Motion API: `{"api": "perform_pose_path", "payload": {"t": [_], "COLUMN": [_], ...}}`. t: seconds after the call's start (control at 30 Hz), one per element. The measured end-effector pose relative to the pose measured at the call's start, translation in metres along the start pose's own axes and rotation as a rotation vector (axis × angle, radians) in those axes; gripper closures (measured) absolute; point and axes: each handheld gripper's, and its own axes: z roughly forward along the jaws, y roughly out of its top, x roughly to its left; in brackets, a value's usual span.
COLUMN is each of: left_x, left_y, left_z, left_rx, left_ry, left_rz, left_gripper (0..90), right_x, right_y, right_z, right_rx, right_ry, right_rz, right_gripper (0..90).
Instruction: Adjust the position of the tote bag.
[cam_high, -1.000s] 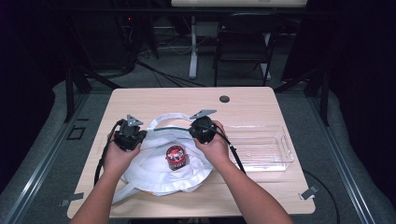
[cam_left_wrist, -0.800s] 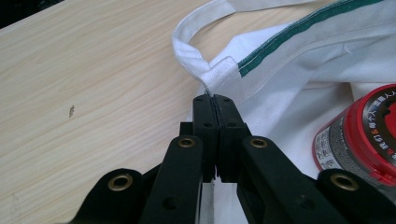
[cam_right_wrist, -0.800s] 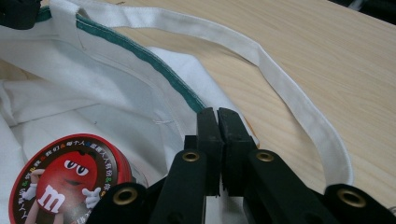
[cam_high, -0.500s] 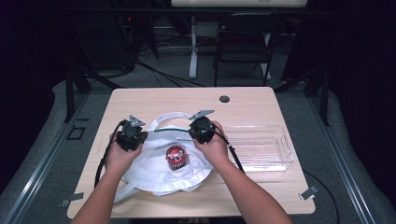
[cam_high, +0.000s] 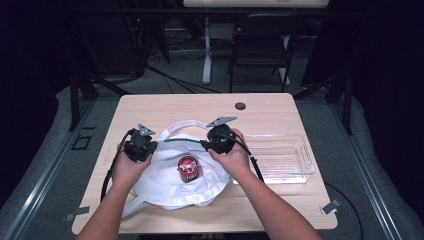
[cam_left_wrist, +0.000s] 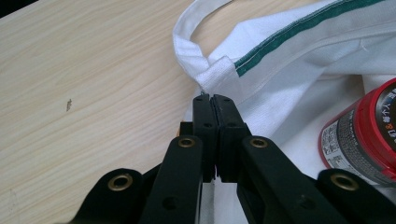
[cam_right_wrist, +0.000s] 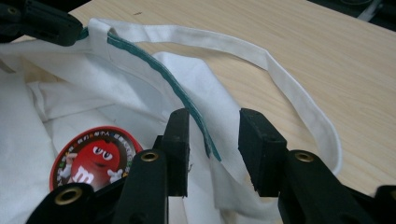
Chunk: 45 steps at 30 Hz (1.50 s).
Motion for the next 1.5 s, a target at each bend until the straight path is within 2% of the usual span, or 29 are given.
{"api": "perform_pose_path", "payload": {"t": [0.1, 0.4, 0.53, 0.67, 0.8, 1.2, 1.33, 1.5], "left_x": [0.000, 0.001, 0.001, 0.002, 0.002, 0.002, 0.001, 0.001], "left_y": [0.000, 0.001, 0.001, 0.001, 0.001, 0.002, 0.002, 0.001], "left_z": [0.000, 0.002, 0.004, 0.005, 0.007, 0.017, 0.019, 0.022], "left_rx": [-0.002, 0.009, 0.013, 0.011, 0.013, 0.033, 0.032, 0.047], "left_ry": [-0.001, -0.001, -0.005, -0.009, -0.013, -0.021, -0.012, -0.021], "left_rz": [-0.001, -0.010, -0.017, -0.019, -0.020, -0.028, -0.033, -0.035], "left_gripper": [89.4, 89.4, 89.4, 89.4, 89.4, 89.3, 89.3, 89.3], "right_x": [-0.001, -0.001, -0.003, -0.006, -0.009, -0.013, -0.013, -0.014], "right_y": [-0.004, -0.019, -0.021, -0.021, -0.021, -0.020, -0.020, -0.019], "right_z": [-0.007, -0.017, -0.011, -0.005, 0.000, 0.010, 0.011, 0.014], "right_rx": [-0.004, 0.014, 0.025, 0.036, 0.047, 0.068, 0.087, 0.101], "right_ry": [-0.012, -0.017, -0.021, -0.014, -0.024, -0.047, -0.056, -0.061], "right_rz": [-0.028, -0.055, -0.044, -0.010, -0.005, 0.025, 0.022, 0.021], "right_gripper": [63.6, 66.3, 72.8, 77.6, 80.8, 82.2, 82.2, 82.3]}}
